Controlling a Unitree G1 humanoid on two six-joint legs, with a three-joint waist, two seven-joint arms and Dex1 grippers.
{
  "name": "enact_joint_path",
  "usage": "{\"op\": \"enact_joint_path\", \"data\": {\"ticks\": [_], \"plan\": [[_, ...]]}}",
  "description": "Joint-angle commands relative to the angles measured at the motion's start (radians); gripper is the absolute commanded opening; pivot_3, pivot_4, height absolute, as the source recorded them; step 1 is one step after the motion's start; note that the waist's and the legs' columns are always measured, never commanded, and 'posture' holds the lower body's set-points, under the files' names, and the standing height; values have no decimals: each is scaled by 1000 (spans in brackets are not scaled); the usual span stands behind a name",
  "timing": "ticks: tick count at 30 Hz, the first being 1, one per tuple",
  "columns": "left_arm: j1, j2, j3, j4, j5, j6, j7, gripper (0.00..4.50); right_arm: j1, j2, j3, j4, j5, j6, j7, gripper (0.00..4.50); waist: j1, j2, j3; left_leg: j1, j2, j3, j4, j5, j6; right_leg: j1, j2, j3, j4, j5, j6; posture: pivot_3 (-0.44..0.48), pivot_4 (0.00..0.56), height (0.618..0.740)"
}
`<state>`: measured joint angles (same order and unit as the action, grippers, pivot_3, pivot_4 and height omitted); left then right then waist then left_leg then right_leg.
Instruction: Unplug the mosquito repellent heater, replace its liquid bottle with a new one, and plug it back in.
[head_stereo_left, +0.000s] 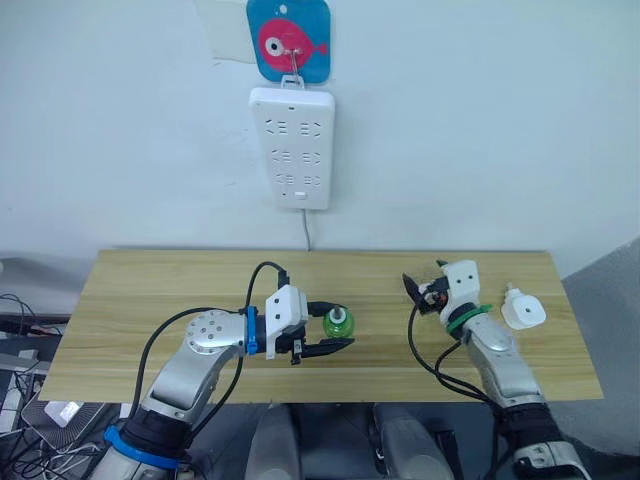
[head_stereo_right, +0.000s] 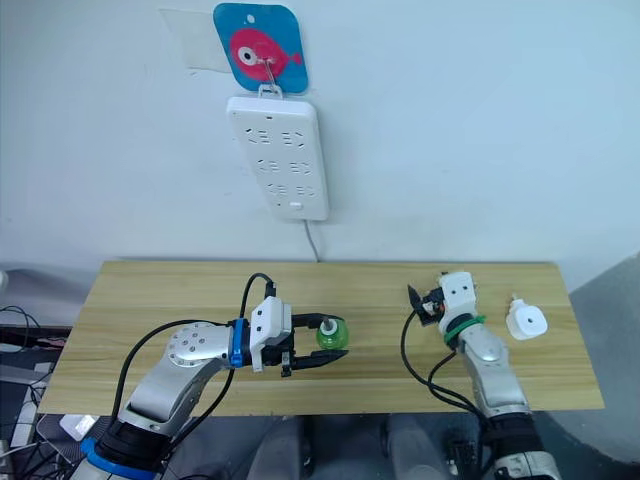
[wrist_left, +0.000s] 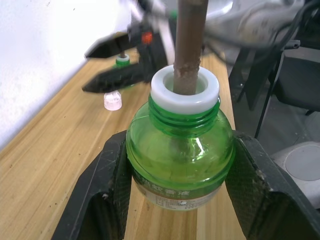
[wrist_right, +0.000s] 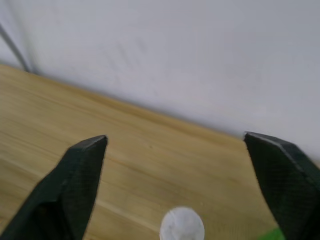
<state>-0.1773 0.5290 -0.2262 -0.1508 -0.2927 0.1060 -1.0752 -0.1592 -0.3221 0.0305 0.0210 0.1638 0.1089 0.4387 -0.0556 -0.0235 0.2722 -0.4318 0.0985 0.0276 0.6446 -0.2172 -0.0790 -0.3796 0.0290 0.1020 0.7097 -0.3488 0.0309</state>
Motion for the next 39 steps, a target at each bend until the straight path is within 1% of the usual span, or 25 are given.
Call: {"op": "enact_joint_path", "data": {"ticks": [1, 2, 5, 6, 8, 10, 12, 15, 19, 27, 30, 34, 36, 37, 39], "plan": [[5, 7, 22, -21, -16, -9, -3, 2253, 51, -89, 13, -247, 152, 157, 168, 4465, 0, 0, 0, 0, 0, 0, 0, 0, 0, 0, 0, 0, 0, 0, 0, -90, 256, 740], [4, 9, 22, -18, -17, -11, -5, 2253, 64, -130, 10, -319, 221, 227, 221, 4465, 0, 0, 0, 0, 0, 0, 0, 0, 0, 0, 0, 0, 0, 0, 0, -94, 254, 740], [-3, 13, 25, -6, -19, -18, -17, 2253, 76, -254, 9, -473, 382, 403, 347, 3901, -2, 0, 0, 0, 0, 0, 0, 0, 0, 1, 0, 0, -1, 0, 0, -105, 248, 740], [-8, 13, 25, -1, -19, -21, -22, 2253, 71, -287, 11, -506, 416, 440, 375, 3571, -3, 0, 0, 0, 0, 0, 0, 0, 0, 1, 0, 0, -1, 0, 0, -107, 246, 740], [-21, 11, 21, 8, -18, -24, -30, 2253, 50, -331, 12, -557, 485, 511, 408, 3571, -2, 0, 0, 0, 0, -1, 1, -1, 1, 1, 1, -1, 0, 0, 0, -110, 242, 740], [-33, 6, 19, 17, -17, -29, -38, 2253, 23, -346, 25, -592, 523, 553, 420, 3571, -2, 0, 0, 0, 0, -1, 1, -1, 1, 1, 1, -1, 0, 0, 0, -110, 239, 740], [-46, 0, 17, 23, -18, -29, -42, 2253, -4, -333, 48, -613, 542, 582, 410, 3571, -4, 0, 0, 0, 0, -1, 1, -1, 1, 1, 1, -1, 0, 0, 0, -108, 235, 740], [-61, -7, 14, 26, -19, -29, -46, 2253, -38, -290, 99, -609, 523, 587, 388, 3571, -3, 0, 0, 0, 0, -2, 1, 0, 1, 1, 1, -1, -1, 0, 0, -104, 233, 740], [-60, -10, 11, 8, -23, -25, -55, 2253, -56, -235, 159, -553, 448, 526, 375, 3571, -3, -1, 0, 0, 0, -2, 1, 0, 0, 1, 1, -1, -1, 0, 0, -98, 231, 740], [-48, -16, 11, -17, -30, -8, -46, 2253, -66, -145, 230, -488, 359, 438, 369, 3571, -3, -1, -1, 0, 0, -2, 1, 0, 0, 0, 1, -2, -1, 0, 0, -89, 228, 740], [-46, -18, 10, -23, -32, -3, -41, 2253, -76, -123, 247, -466, 319, 401, 368, 3020, -2, -1, -1, 0, 0, -2, 1, 0, 0, 0, 1, -2, 0, 0, 0, -87, 229, 740], [-45, -19, 11, -28, -35, 3, -37, 2253, -92, -102, 251, -451, 298, 385, 366, 1590, -2, -1, -1, 0, 0, -2, 1, 0, 0, 0, 1, -2, 1, 0, 0, -85, 230, 740], [-44, -19, 11, -30, -36, 6, -34, 2253, -94, -99, 254, -453, 291, 382, 370, 960, -2, -1, -1, 0, 0, -2, 1, 0, 0, 0, 1, -2, 1, 0, 0, -84, 234, 740], [-43, -19, 12, -31, -37, 10, -31, 2253, -96, -102, 258, -456, 283, 377, 373, 887, -2, -1, -1, 0, 0, -2, 1, 0, 0, 0, 1, -2, 1, 0, 0, -84, 234, 740], [-41, -22, 15, -34, -42, 22, -25, 2253, -96, -103, 259, -463, 276, 377, 374, 882, -2, -1, -1, 0, 0, -2, 1, 0, 0, 0, 1, -2, 1, 0, 0, -86, 236, 740]]}}
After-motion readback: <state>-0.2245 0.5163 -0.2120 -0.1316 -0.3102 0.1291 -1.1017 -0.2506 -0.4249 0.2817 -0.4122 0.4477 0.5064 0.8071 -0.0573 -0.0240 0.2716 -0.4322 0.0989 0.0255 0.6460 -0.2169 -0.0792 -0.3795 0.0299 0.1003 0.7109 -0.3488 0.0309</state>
